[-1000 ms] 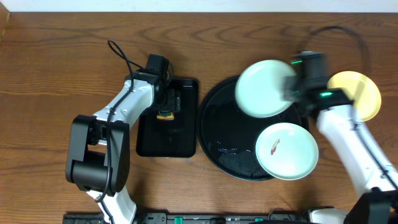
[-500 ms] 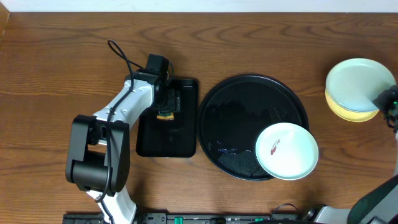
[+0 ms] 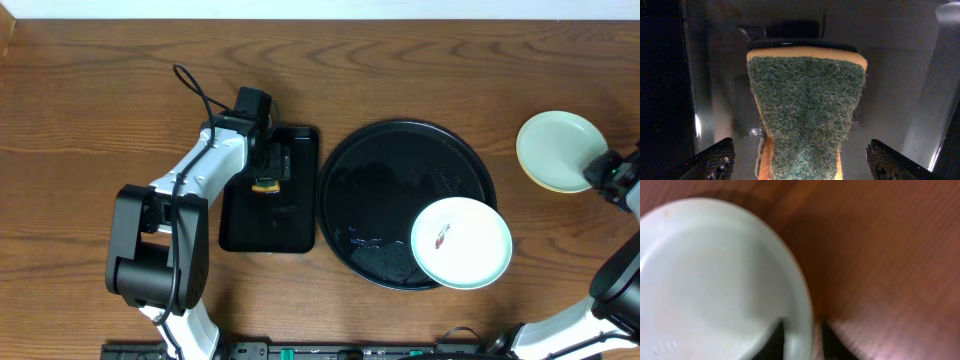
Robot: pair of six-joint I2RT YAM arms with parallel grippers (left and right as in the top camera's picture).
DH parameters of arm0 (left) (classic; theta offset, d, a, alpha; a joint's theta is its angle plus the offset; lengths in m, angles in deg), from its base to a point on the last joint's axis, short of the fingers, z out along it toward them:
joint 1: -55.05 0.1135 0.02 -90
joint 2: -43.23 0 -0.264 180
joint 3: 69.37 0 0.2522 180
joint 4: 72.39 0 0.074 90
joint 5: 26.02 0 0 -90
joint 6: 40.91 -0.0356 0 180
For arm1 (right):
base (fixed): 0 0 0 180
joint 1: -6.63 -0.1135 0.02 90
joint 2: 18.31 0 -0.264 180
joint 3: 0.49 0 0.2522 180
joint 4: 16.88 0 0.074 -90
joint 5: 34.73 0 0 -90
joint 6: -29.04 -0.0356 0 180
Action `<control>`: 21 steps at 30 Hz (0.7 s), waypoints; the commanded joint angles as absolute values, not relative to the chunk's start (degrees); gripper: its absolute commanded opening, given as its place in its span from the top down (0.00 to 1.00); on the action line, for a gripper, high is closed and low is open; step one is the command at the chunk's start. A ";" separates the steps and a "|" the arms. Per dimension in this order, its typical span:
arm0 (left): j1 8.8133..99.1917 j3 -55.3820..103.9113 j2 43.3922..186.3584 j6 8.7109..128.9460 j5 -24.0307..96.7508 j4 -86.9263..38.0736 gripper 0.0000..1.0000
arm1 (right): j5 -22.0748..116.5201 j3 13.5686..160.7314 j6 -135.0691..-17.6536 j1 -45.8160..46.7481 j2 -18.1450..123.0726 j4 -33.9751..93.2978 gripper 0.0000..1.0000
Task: Clean dirty plates on tray and stack at the side
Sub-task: 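Carry the green plate right and stack it on the yellow plate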
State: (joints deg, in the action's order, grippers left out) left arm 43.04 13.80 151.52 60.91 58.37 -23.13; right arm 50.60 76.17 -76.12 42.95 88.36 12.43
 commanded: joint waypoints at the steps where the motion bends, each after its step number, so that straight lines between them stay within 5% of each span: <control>1: 43.11 13.31 151.56 60.80 59.11 -23.15 0.15 | 42.34 77.41 -72.82 43.19 87.56 12.03 0.57; 5: 43.11 13.31 151.56 60.80 59.11 -23.15 0.15 | 38.25 80.60 -71.55 43.08 83.75 19.14 0.44; 21: 43.11 13.31 151.56 60.80 59.11 -23.15 0.15 | 44.48 87.55 -75.22 19.54 61.06 55.46 0.47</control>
